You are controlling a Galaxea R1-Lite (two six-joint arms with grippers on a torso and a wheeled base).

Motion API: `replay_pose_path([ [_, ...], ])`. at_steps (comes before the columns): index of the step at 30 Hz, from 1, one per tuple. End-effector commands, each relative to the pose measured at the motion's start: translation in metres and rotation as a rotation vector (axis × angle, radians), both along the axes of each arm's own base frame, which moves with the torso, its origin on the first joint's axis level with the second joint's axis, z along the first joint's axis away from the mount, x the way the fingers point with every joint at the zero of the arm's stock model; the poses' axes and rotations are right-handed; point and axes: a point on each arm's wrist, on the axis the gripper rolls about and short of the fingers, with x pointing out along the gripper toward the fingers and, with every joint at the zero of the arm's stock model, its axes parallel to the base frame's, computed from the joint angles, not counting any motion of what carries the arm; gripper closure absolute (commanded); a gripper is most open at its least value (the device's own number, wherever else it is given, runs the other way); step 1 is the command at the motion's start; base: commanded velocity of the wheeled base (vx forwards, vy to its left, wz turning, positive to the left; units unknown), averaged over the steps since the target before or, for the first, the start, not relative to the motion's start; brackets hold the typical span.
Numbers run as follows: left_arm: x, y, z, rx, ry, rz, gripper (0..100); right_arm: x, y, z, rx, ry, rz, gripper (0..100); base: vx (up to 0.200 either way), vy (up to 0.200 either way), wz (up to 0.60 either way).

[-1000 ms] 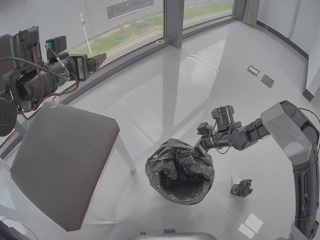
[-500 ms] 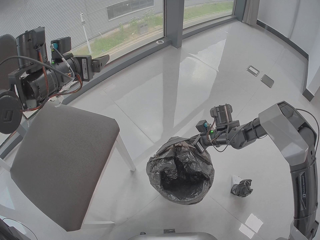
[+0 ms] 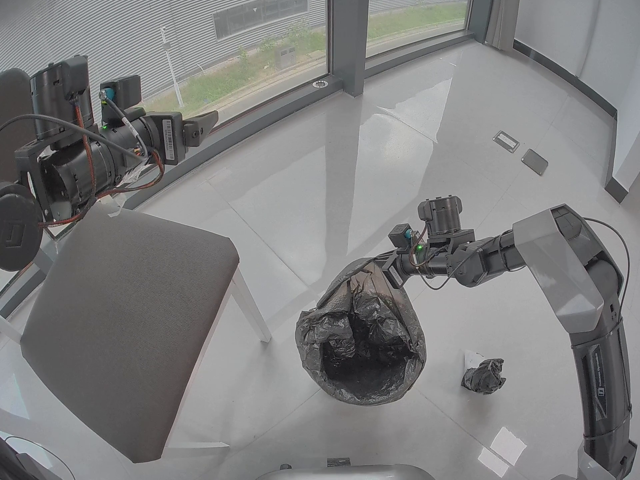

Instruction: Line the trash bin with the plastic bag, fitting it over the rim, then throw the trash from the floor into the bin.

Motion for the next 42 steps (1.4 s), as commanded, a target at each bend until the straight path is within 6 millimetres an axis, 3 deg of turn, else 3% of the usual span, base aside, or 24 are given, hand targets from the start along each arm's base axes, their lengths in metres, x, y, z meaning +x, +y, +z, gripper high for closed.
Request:
replay_pose_path([
  [1, 0.0, 0.0, 0.0, -0.005, 0.0, 0.001, 0, 0.002, -0.002, -0.005, -0.005, 0.004, -0.004, 0, 0.0, 0.0, 0.0],
  [14, -0.006, 0.002, -0.002, -0.01, 0.008, 0.001, 0, 0.0, -0.01, -0.01, -0.014, 0.029, -0.016, 0, 0.0, 0.0, 0.0],
  [19, -0.01, 0.004, -0.003, -0.01, 0.009, 0.001, 0, -0.007, -0.013, -0.003, -0.017, 0.034, -0.017, 0, 0.0, 0.0, 0.0],
  [21, -0.012, 0.004, -0.003, -0.009, 0.012, -0.001, 0, -0.016, -0.019, 0.006, -0.02, 0.04, -0.022, 0, 0.0, 0.0, 0.0],
  [27, -0.012, -0.006, -0.008, 0.01, 0.05, -0.036, 0, -0.062, -0.072, 0.047, -0.04, 0.071, -0.099, 0, 0.0, 0.0, 0.0],
  [29, -0.012, -0.008, -0.009, 0.012, 0.054, -0.044, 0, -0.07, -0.079, 0.052, -0.042, 0.074, -0.111, 0, 0.0, 0.0, 0.0],
  [31, -0.007, -0.024, -0.018, 0.024, 0.084, -0.091, 0, -0.104, -0.111, 0.065, -0.067, 0.099, -0.16, 0, 0.0, 0.0, 0.0],
  [37, 0.009, -0.055, -0.025, 0.031, 0.104, -0.16, 0, -0.151, -0.153, 0.062, -0.103, 0.163, -0.241, 0, 0.0, 0.0, 0.0],
  [39, 0.018, -0.071, -0.033, 0.023, 0.129, -0.184, 0, -0.172, -0.166, 0.048, -0.117, 0.237, -0.273, 0, 0.0, 0.0, 0.0],
  [42, 0.024, -0.088, -0.047, 0.006, 0.176, -0.204, 0, -0.188, -0.176, 0.03, -0.125, 0.318, -0.306, 0, 0.0, 0.0, 0.0],
])
